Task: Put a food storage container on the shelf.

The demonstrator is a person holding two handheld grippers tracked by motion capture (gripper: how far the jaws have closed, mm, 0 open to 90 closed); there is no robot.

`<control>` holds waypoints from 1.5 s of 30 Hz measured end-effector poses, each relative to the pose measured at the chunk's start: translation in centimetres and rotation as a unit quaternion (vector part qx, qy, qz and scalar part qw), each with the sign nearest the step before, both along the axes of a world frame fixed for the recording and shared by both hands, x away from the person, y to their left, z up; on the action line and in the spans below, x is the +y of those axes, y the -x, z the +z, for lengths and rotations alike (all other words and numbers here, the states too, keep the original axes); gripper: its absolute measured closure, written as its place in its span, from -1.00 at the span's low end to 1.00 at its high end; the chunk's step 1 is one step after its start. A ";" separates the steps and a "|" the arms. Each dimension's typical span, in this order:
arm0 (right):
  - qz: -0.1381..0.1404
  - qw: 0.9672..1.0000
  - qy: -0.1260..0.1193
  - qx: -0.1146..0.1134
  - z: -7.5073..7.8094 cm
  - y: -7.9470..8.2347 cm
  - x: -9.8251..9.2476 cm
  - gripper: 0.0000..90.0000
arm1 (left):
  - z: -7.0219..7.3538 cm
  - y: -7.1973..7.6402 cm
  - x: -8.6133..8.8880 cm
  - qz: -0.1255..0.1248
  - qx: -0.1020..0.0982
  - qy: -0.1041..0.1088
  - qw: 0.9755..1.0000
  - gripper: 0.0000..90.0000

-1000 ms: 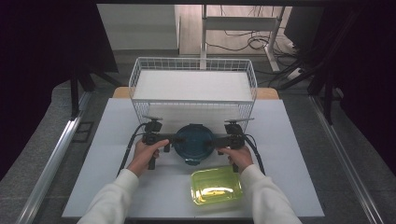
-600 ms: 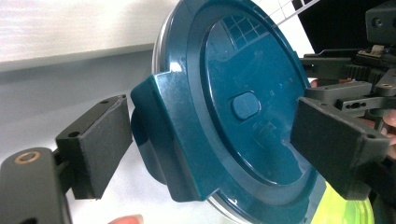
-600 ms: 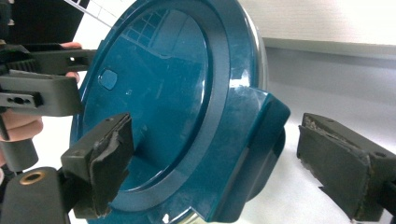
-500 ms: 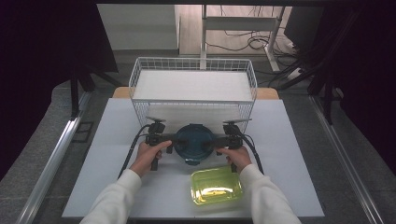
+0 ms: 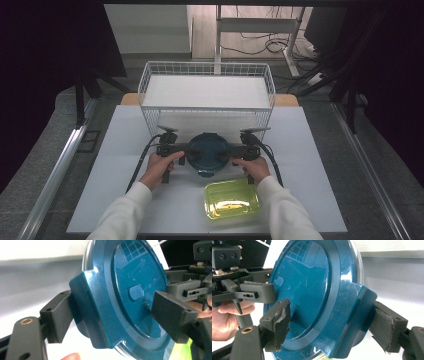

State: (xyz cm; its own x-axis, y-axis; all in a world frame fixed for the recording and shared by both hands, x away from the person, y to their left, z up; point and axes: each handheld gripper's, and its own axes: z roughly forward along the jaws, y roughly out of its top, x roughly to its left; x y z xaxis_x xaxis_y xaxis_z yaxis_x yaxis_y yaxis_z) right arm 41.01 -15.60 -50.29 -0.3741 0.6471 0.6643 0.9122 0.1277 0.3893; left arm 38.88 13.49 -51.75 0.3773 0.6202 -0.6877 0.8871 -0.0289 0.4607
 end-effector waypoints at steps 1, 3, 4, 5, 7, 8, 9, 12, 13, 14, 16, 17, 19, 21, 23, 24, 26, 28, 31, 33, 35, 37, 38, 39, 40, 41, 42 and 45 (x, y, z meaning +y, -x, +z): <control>0.000 1.000 0.000 0.000 0.0 0.0 0.0 -0.49 | -0.1 0.0 -0.1 -0.002 0.003 0.001 1.000 -0.60; -0.002 1.000 -0.003 0.004 0.0 0.0 0.0 -0.46 | -0.1 0.0 -0.1 0.003 0.008 0.004 1.000 -0.60; -0.007 1.000 -0.006 0.010 0.0 0.0 -0.2 -0.43 | -0.1 -0.1 -0.1 0.007 0.014 0.007 1.000 -0.55; -0.007 1.000 -0.006 0.010 0.0 0.0 -0.2 -0.43 | -0.1 -0.1 0.1 0.010 0.018 0.011 1.000 -0.55; -0.007 1.000 -0.008 0.014 0.0 -0.1 -0.4 -0.39 | -0.1 -0.1 0.2 0.015 0.026 0.014 0.999 -0.50; -0.009 1.000 -0.011 0.020 0.0 -0.1 -0.5 -0.37 | 0.0 -0.1 0.2 0.015 0.026 0.014 0.999 -0.49; -0.012 1.000 -0.016 0.019 -0.1 -0.2 -0.5 -0.35 | 0.0 -0.1 0.2 0.014 0.026 0.013 0.999 -0.48; -0.020 0.999 -0.019 0.025 0.1 0.0 -0.7 -0.31 | 0.3 0.1 0.5 0.011 0.021 0.015 1.000 -0.41; -0.024 0.999 -0.020 0.024 0.1 0.1 -0.7 -0.29 | 0.4 0.2 0.6 0.011 0.020 0.014 1.000 -0.39; -0.026 0.999 -0.020 0.025 0.3 0.2 -0.8 -0.27 | 0.5 0.3 0.6 0.014 0.021 0.013 1.000 -0.37; -0.029 0.999 -0.016 0.019 0.5 0.4 -0.8 -0.25 | 0.6 0.5 0.6 0.018 0.019 0.016 1.000 -0.36; -0.032 0.999 -0.017 0.020 0.6 0.5 -0.7 -0.24 | 0.6 0.6 0.7 0.020 0.018 0.017 1.000 -0.35; -0.037 0.999 -0.017 0.018 0.8 0.8 -0.7 -0.20 | 0.6 0.9 0.8 0.023 0.016 0.019 0.999 -0.33; -0.039 0.999 -0.019 0.019 0.9 0.9 -0.7 -0.19 | 0.7 1.1 0.8 0.024 0.013 0.019 0.999 -0.32; -0.041 0.999 -0.020 0.017 1.0 1.0 -0.8 -0.17 | 0.9 1.2 0.9 0.027 0.011 0.020 0.999 -0.29; -0.043 0.999 -0.023 0.020 1.0 1.1 -0.9 -0.16 | 1.0 1.3 0.8 0.028 0.009 0.019 0.999 -0.28; -0.045 0.999 -0.023 0.018 1.0 1.2 -0.9 -0.16 | 1.1 1.5 0.7 0.033 0.002 0.015 0.999 -0.27; -0.050 0.998 -0.029 0.017 0.9 1.2 -1.1 -0.16 | 1.4 1.7 0.5 0.041 -0.004 0.011 0.999 -0.25; -0.048 0.998 -0.031 0.014 1.1 1.5 -1.1 -0.16 | 1.6 1.8 0.6 0.034 -0.013 0.005 0.999 -0.23; -0.047 0.998 -0.028 0.013 1.1 1.6 -1.1 -0.16 | 1.6 1.8 0.6 0.031 -0.015 0.004 0.999 -0.23; -0.048 0.998 -0.029 0.011 1.2 1.7 -1.0 -0.15 | 1.7 2.0 0.6 0.032 -0.018 0.002 0.999 -0.23; -0.048 0.998 -0.031 0.002 1.3 1.7 -1.0 -0.15 | 1.8 2.0 0.6 0.031 -0.021 0.001 0.999 -0.23; -0.048 0.998 -0.031 0.002 1.3 1.7 -1.0 -0.15 | 1.8 2.1 0.6 0.032 -0.022 0.001 0.999 -0.23; -0.048 0.998 -0.032 -0.005 1.3 1.7 -1.0 -0.15 | 1.9 2.1 0.5 0.034 -0.024 0.001 0.999 -0.23; -0.050 0.998 -0.033 -0.002 1.4 1.8 -1.0 -0.15 | 2.0 2.2 0.4 0.039 -0.026 0.003 0.999 -0.23; -0.051 0.998 -0.034 -0.003 1.5 1.8 -1.0 -0.15 | 2.1 2.3 0.4 0.038 -0.029 0.002 0.999 -0.23; -0.050 0.998 -0.033 -0.007 1.5 1.8 -1.1 -0.15 | 2.2 2.3 0.4 0.037 -0.033 0.000 0.999 -0.23; -0.047 0.998 -0.030 -0.019 2.0 2.0 -1.2 -0.15 | 2.4 2.5 0.3 0.035 -0.039 0.004 0.999 -0.23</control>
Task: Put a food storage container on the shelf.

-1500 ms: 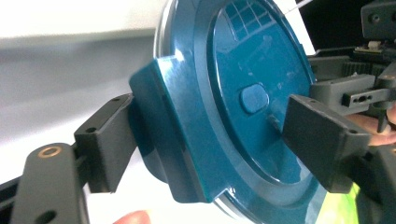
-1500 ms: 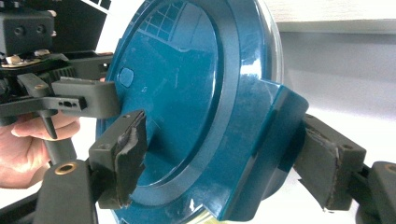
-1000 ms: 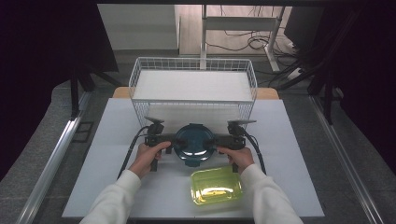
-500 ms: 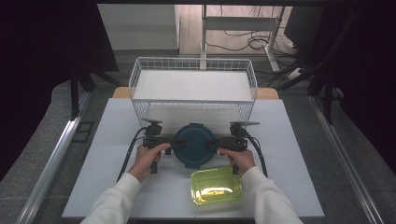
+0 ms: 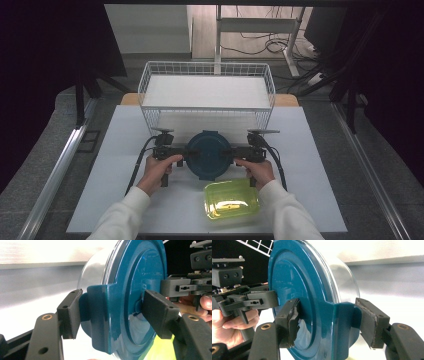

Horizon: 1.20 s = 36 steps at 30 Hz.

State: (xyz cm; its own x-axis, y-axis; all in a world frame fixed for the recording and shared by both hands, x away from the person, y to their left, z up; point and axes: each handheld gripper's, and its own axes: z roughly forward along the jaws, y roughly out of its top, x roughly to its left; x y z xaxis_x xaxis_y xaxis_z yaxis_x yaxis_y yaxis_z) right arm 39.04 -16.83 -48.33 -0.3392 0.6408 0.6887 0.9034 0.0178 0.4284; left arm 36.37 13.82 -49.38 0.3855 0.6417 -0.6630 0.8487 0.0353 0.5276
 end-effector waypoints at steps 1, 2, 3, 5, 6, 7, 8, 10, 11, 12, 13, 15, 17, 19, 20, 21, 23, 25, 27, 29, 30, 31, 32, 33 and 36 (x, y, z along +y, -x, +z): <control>0.000 1.000 0.000 -0.005 0.1 0.1 0.0 -0.15 | 0.1 0.1 0.0 0.000 -0.002 0.000 1.000 -0.23; 0.001 1.000 0.001 -0.010 0.4 0.2 0.0 -0.15 | 0.2 0.2 -0.1 0.000 -0.007 0.002 1.000 -0.23; 0.001 1.000 0.001 -0.010 0.4 0.2 0.0 -0.15 | 0.2 0.2 -0.1 0.000 -0.007 0.002 1.000 -0.22; 0.003 1.000 0.001 -0.018 0.5 0.4 -0.1 -0.15 | 0.4 0.3 -0.1 0.001 -0.011 0.002 1.000 -0.22; 0.003 1.000 0.001 -0.024 0.7 0.5 0.0 -0.15 | 0.7 0.5 -0.1 0.005 -0.013 0.003 1.000 -0.23; 0.003 1.000 0.001 -0.024 0.7 0.5 0.0 -0.15 | 0.7 0.5 -0.1 0.005 -0.013 0.003 1.000 -0.23; 0.002 1.000 0.000 -0.029 0.8 0.6 0.0 -0.15 | 0.8 0.6 -0.1 0.007 -0.016 0.005 1.000 -0.23; 0.002 0.999 0.000 -0.035 1.1 0.7 0.1 -0.15 | 1.1 0.7 0.0 0.006 -0.020 0.006 1.000 -0.23; 0.003 0.999 0.001 -0.039 1.3 0.8 0.1 -0.15 | 1.2 0.7 0.1 0.003 -0.021 0.005 1.000 -0.23; 0.005 0.999 0.003 -0.044 1.5 0.8 0.2 -0.15 | 1.3 0.8 0.2 0.002 -0.024 0.006 1.000 -0.22; 0.006 0.999 0.004 -0.047 1.7 0.9 0.2 -0.15 | 1.4 0.9 0.2 0.004 -0.025 0.008 1.000 -0.22; 0.007 0.998 0.006 -0.055 2.2 1.0 0.4 -0.14 | 1.8 1.1 0.3 0.007 -0.029 0.012 0.999 -0.22; 0.008 0.998 0.007 -0.063 2.6 1.2 0.5 -0.14 | 2.1 1.2 0.5 0.006 -0.033 0.012 0.999 -0.22; 0.007 0.997 0.006 -0.070 3.0 1.4 0.6 -0.14 | 2.3 1.4 0.7 0.008 -0.038 0.014 0.999 -0.22; 0.006 0.997 0.006 -0.073 3.1 1.5 0.7 -0.14 | 2.5 1.5 0.7 0.008 -0.038 0.012 0.999 -0.22; 0.007 0.997 0.005 -0.073 3.2 1.6 0.7 -0.14 | 2.6 1.6 0.7 0.007 -0.038 0.010 0.999 -0.22; 0.009 0.997 0.003 -0.075 3.4 1.7 0.8 -0.14 | 3.0 1.7 0.8 0.005 -0.042 0.006 0.999 -0.22; 0.010 0.997 0.001 -0.078 3.6 1.8 0.8 -0.14 | 3.3 1.9 0.8 0.005 -0.048 0.004 0.999 -0.22; 0.010 0.996 -0.001 -0.083 3.9 2.0 0.8 -0.14 | 3.8 2.0 0.8 0.004 -0.052 0.002 0.999 -0.22; 0.009 0.996 -0.002 -0.088 4.2 2.1 0.8 -0.14 | 4.1 2.1 0.8 0.002 -0.058 -0.001 0.998 -0.22; 0.010 0.996 -0.003 -0.093 4.4 2.4 0.8 -0.14 | 4.4 2.3 0.8 0.001 -0.063 -0.002 0.998 -0.22; 0.010 0.996 -0.003 -0.093 4.4 2.4 0.8 -0.14 | 4.4 2.3 0.8 0.001 -0.063 -0.002 0.998 -0.22; 0.010 0.995 -0.003 -0.096 4.7 2.6 0.7 -0.14 | 4.6 2.4 0.7 0.001 -0.064 -0.002 0.998 -0.22; 0.010 0.995 -0.003 -0.096 4.7 2.6 0.7 -0.14 | 4.7 2.5 0.7 -0.001 -0.065 -0.003 0.998 -0.22; 0.011 0.995 -0.003 -0.101 5.1 2.9 0.6 -0.14 | 5.1 2.9 0.6 -0.001 -0.068 -0.003 0.998 -0.22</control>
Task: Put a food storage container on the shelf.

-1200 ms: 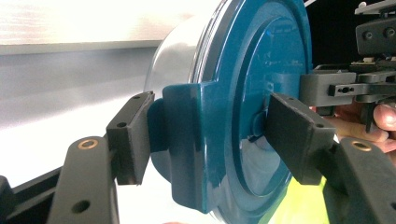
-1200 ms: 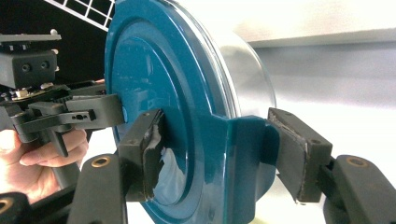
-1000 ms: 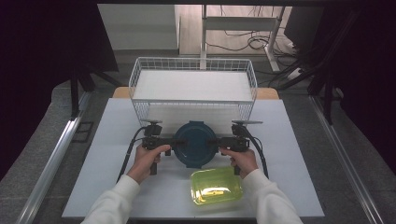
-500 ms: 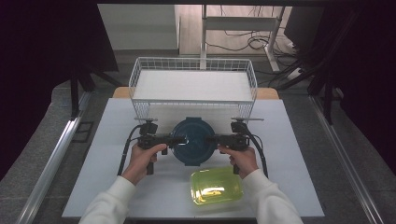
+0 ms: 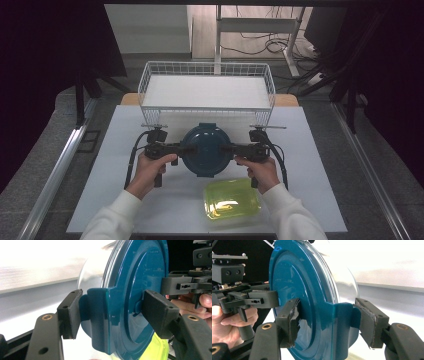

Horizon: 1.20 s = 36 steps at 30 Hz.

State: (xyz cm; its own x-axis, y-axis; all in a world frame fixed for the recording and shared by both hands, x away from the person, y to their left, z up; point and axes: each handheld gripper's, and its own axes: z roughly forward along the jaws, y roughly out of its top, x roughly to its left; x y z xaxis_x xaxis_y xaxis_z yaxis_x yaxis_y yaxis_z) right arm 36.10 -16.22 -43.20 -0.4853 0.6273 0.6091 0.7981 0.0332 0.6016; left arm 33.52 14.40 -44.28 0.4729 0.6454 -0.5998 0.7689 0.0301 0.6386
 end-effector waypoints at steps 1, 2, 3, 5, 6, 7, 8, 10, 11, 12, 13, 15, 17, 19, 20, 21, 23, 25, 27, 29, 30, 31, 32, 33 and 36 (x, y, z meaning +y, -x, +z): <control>0.000 1.000 0.001 -0.001 0.2 0.1 0.0 -0.14 | 0.1 0.1 0.0 0.000 0.000 0.001 1.000 -0.22; 0.001 1.000 0.002 -0.003 0.3 0.2 -0.1 -0.14 | 0.3 0.2 0.0 -0.002 -0.002 0.001 1.000 -0.22; 0.002 1.000 0.003 -0.006 0.5 0.4 -0.1 -0.14 | 0.5 0.3 -0.1 -0.002 -0.003 0.000 1.000 -0.22; 0.003 1.000 0.002 -0.011 0.8 0.6 -0.1 -0.14 | 0.9 0.6 -0.1 -0.002 -0.008 -0.002 1.000 -0.22; 0.004 1.000 0.000 -0.013 1.1 0.9 -0.1 -0.14 | 1.1 0.8 -0.1 -0.002 -0.011 -0.004 1.000 -0.22; 0.004 1.000 0.000 -0.013 1.1 0.9 -0.1 -0.14 | 1.3 0.9 -0.1 -0.002 -0.014 -0.006 1.000 -0.22; 0.003 1.000 -0.002 -0.019 1.4 1.1 -0.1 -0.14 | 1.5 1.1 -0.1 0.000 -0.016 -0.005 1.000 -0.22; 0.003 1.000 -0.003 -0.021 1.6 1.2 -0.1 -0.14 | 1.8 1.2 0.0 0.000 -0.018 -0.005 1.000 -0.22; 0.004 1.000 -0.002 -0.023 1.7 1.3 -0.1 -0.14 | 1.9 1.3 0.0 -0.001 -0.019 -0.006 1.000 -0.22; 0.004 1.000 -0.002 -0.023 1.9 1.4 -0.1 -0.14 | 2.1 1.4 0.0 -0.001 -0.019 -0.006 1.000 -0.22; 0.005 1.000 -0.001 -0.026 2.0 1.4 -0.1 -0.14 | 2.3 1.4 0.0 -0.002 -0.021 -0.007 1.000 -0.22; 0.006 1.000 -0.002 -0.029 2.3 1.5 -0.1 -0.14 | 2.6 1.5 -0.1 -0.003 -0.023 -0.009 1.000 -0.22; 0.006 0.999 -0.004 -0.031 2.6 1.6 -0.2 -0.14 | 3.0 1.6 -0.1 -0.003 -0.027 -0.012 1.000 -0.22; 0.006 0.999 -0.006 -0.033 2.9 1.7 -0.3 -0.14 | 3.4 1.6 -0.2 -0.004 -0.030 -0.014 0.999 -0.22; 0.006 0.999 -0.006 -0.033 3.1 1.7 -0.3 -0.14 | 3.5 1.6 -0.2 -0.004 -0.030 -0.013 0.999 -0.22; 0.006 0.999 -0.006 -0.034 3.2 1.7 -0.3 -0.14 | 3.7 1.6 -0.3 -0.004 -0.030 -0.013 0.999 -0.22; 0.005 0.999 -0.006 -0.035 3.5 1.8 -0.4 -0.14 | 4.0 1.6 -0.3 -0.004 -0.032 -0.012 0.999 -0.22; 0.005 0.999 -0.006 -0.037 3.8 1.8 -0.5 -0.14 | 4.3 1.6 -0.4 -0.004 -0.035 -0.011 0.999 -0.22; 0.005 0.999 -0.005 -0.041 4.2 1.8 -0.5 -0.14 | 4.7 1.6 -0.4 -0.004 -0.037 -0.010 0.999 -0.22; 0.004 0.999 -0.005 -0.042 4.7 1.8 -0.5 -0.14 | 5.1 1.6 -0.4 -0.004 -0.039 -0.010 0.999 -0.22; 0.004 0.999 -0.006 -0.043 4.9 1.7 -0.5 -0.13 | 5.3 1.6 -0.4 -0.004 -0.041 -0.010 0.999 -0.22; 0.004 0.999 -0.006 -0.044 5.1 1.7 -0.5 -0.14 | 5.5 1.5 -0.4 -0.003 -0.042 -0.011 0.999 -0.22; 0.003 0.999 -0.007 -0.046 5.5 1.7 -0.5 -0.13 | 5.7 1.5 -0.3 -0.004 -0.043 -0.011 0.999 -0.22; 0.003 0.999 -0.007 -0.046 5.5 1.7 -0.5 -0.13 | 5.9 1.5 -0.3 -0.003 -0.044 -0.011 0.999 -0.22; 0.004 0.999 -0.008 -0.051 6.1 1.5 -0.4 -0.14 | 6.6 1.4 -0.3 -0.001 -0.048 -0.010 0.999 -0.22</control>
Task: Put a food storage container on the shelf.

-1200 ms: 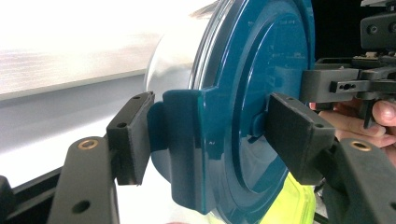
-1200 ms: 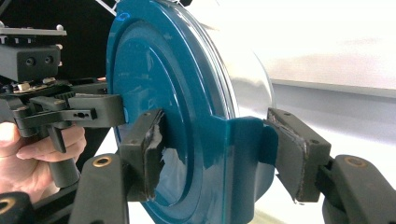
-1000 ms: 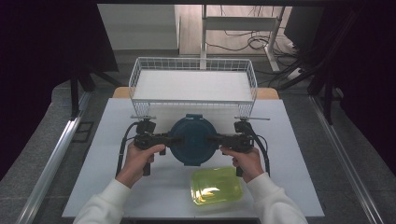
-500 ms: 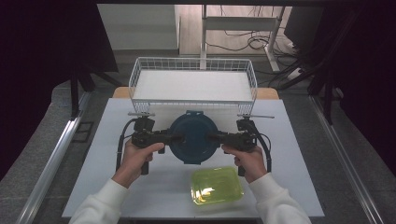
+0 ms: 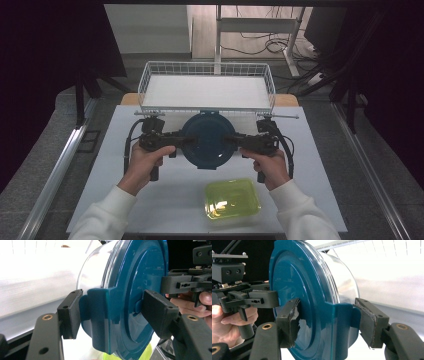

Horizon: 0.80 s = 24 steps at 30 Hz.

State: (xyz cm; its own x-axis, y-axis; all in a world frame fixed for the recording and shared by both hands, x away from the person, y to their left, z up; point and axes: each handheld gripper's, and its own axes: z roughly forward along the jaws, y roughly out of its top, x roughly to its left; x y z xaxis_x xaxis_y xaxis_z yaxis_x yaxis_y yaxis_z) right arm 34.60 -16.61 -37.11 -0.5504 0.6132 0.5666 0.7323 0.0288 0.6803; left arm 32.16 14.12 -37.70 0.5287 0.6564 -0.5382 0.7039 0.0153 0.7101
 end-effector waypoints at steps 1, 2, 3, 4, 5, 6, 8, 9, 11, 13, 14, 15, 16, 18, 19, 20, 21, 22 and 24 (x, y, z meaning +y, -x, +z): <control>0.000 1.000 -0.001 -0.002 0.2 -0.1 0.0 -0.13 | 0.2 0.0 0.0 0.001 -0.002 0.000 1.000 -0.22; -0.001 1.000 -0.002 -0.003 0.6 -0.2 0.0 -0.13 | 0.4 -0.1 0.0 0.001 -0.004 0.000 1.000 -0.22; -0.001 1.000 -0.002 -0.003 0.6 -0.2 0.0 -0.13 | 0.5 -0.2 0.0 0.001 -0.005 0.001 1.000 -0.22; 0.000 1.000 -0.002 -0.004 0.8 -0.2 0.0 -0.13 | 0.7 -0.2 0.1 0.001 -0.006 0.001 1.000 -0.22; 0.000 1.000 -0.002 -0.005 1.0 -0.3 0.0 -0.13 | 0.8 -0.3 0.1 0.001 -0.006 0.002 1.000 -0.22; -0.001 1.000 -0.003 -0.006 1.1 -0.4 0.1 -0.13 | 1.0 -0.3 0.1 0.002 -0.008 0.003 1.000 -0.21; 0.001 1.000 -0.002 -0.008 1.5 -0.6 0.1 -0.13 | 1.3 -0.4 0.1 0.001 -0.011 0.003 1.000 -0.21; 0.002 1.000 -0.001 -0.007 1.7 -0.6 0.1 -0.13 | 1.4 -0.5 0.2 0.001 -0.011 0.004 1.000 -0.21; 0.003 1.000 0.001 -0.011 2.0 -0.8 0.1 -0.13 | 1.6 -0.6 0.2 0.002 -0.012 0.006 1.000 -0.21; 0.002 1.000 0.001 -0.012 2.3 -0.9 0.2 -0.13 | 1.9 -0.7 0.3 0.002 -0.013 0.008 1.000 -0.21; 0.001 1.000 0.001 -0.012 2.4 -0.9 0.3 -0.13 | 2.0 -0.8 0.3 0.003 -0.013 0.008 1.000 -0.21; 0.002 1.000 0.001 -0.013 2.6 -1.0 0.3 -0.13 | 2.2 -0.8 0.4 0.004 -0.015 0.008 1.000 -0.21; 0.003 1.000 0.001 -0.015 2.8 -1.1 0.3 -0.13 | 2.4 -0.8 0.4 0.004 -0.015 0.008 1.000 -0.21; 0.005 1.000 0.002 -0.015 3.2 -1.2 0.4 -0.13 | 2.7 -0.9 0.5 0.005 -0.017 0.007 1.000 -0.21; 0.006 1.000 0.002 -0.017 3.4 -1.4 0.5 -0.13 | 2.9 -1.0 0.5 0.005 -0.018 0.008 1.000 -0.21; 0.006 1.000 0.002 -0.017 3.6 -1.5 0.5 -0.13 | 3.1 -1.1 0.6 0.007 -0.017 0.009 1.000 -0.21; 0.006 1.000 0.003 -0.017 3.8 -1.6 0.6 -0.13 | 3.2 -1.2 0.6 0.006 -0.019 0.009 1.000 -0.21; 0.006 1.000 0.003 -0.018 4.0 -1.6 0.6 -0.13 | 3.4 -1.3 0.7 0.006 -0.020 0.009 1.000 -0.21; 0.006 1.000 0.003 -0.019 4.4 -1.8 0.7 -0.13 | 3.8 -1.4 0.7 0.007 -0.023 0.010 1.000 -0.21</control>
